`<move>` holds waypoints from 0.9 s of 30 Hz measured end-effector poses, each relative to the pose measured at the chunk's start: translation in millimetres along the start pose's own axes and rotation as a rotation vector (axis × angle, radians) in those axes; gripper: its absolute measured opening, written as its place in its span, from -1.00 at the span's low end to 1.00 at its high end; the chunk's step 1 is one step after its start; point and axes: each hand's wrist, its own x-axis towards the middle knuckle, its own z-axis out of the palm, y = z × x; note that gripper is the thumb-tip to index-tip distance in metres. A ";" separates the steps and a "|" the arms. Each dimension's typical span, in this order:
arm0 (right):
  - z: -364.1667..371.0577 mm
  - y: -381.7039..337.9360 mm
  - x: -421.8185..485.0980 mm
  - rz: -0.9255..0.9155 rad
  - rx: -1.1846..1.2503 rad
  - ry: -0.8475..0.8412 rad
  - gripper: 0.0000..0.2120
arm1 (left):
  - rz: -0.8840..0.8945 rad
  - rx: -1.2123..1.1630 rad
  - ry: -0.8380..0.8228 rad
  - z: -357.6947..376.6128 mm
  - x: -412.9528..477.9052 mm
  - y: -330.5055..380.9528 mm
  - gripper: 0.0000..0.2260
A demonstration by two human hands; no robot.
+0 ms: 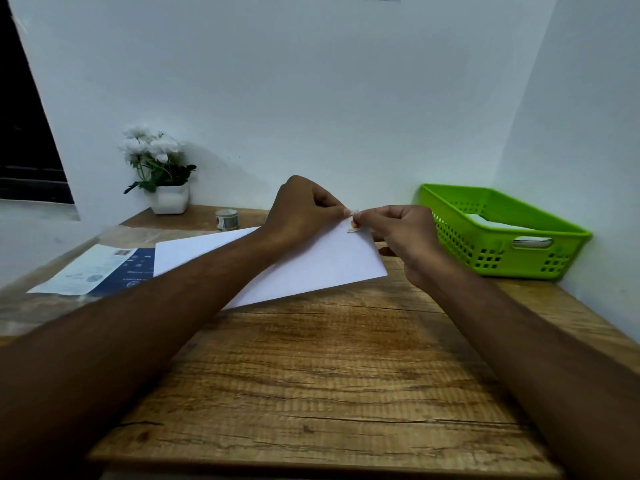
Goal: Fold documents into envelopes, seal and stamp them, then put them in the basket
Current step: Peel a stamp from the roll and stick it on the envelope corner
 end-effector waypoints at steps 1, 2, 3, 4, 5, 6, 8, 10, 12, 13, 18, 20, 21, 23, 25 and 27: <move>0.1 -1.0 -0.7 -0.001 0.005 0.004 -0.83 | 0.003 0.003 0.002 0.1 0.0 0.1 -0.94; 0.3 -1.6 -1.1 -0.002 0.011 0.007 -0.84 | 0.007 0.008 0.005 0.1 0.0 0.1 -0.94; 0.2 -2.4 -1.8 -0.005 0.014 0.007 -0.84 | 0.011 0.012 0.008 0.3 0.0 0.1 -0.94; 0.4 -2.6 -2.0 -0.008 0.013 0.007 -0.85 | 0.015 0.014 0.010 0.1 0.0 -0.1 -0.93; -0.2 -2.9 -2.5 -0.013 0.009 0.006 -0.87 | 0.018 0.014 0.009 0.6 0.0 -0.2 -0.93; -0.3 -3.0 -2.7 -0.017 0.006 0.003 -0.88 | 0.018 0.015 0.008 0.7 0.0 -0.4 -0.94; -1.1 -3.0 -3.0 -0.025 0.010 -0.004 -0.90 | 0.018 0.026 0.010 1.3 -0.3 -0.6 -0.94; -1.1 -2.5 -3.6 -0.032 0.017 -0.006 -0.90 | 0.023 0.031 0.011 1.8 -0.5 -0.7 -0.94; -1.0 -1.7 -3.7 -0.036 0.024 -0.010 -0.90 | 0.029 0.031 0.008 2.1 -0.4 -1.1 -0.94; -1.2 -1.1 -3.6 -0.035 0.028 -0.014 -0.90 | 0.031 0.031 0.007 2.2 -0.4 -1.3 -0.94; -3.4 -0.1 -2.1 -0.023 0.036 -0.015 -0.86 | 0.038 0.042 0.008 2.3 -0.3 -1.0 -0.93; -3.8 0.2 -1.7 -0.012 0.045 -0.010 -0.81 | 0.040 0.045 0.009 2.4 -0.5 -0.8 -0.93; -4.3 0.5 -1.2 0.002 0.064 -0.005 -0.77 | 0.042 0.044 0.008 2.3 -0.9 -0.8 -0.93; -6.1 0.2 -0.4 0.041 0.114 -0.006 -0.68 | 0.041 0.039 0.007 2.2 -1.6 0.1 -0.92; -7.7 -0.9 -0.2 0.066 0.156 -0.045 -0.66 | 0.036 0.034 0.018 1.4 -1.9 1.0 -0.91; -7.5 -1.6 -0.2 0.075 0.186 -0.108 -0.68 | 0.023 0.025 0.035 0.2 -2.1 1.2 -0.91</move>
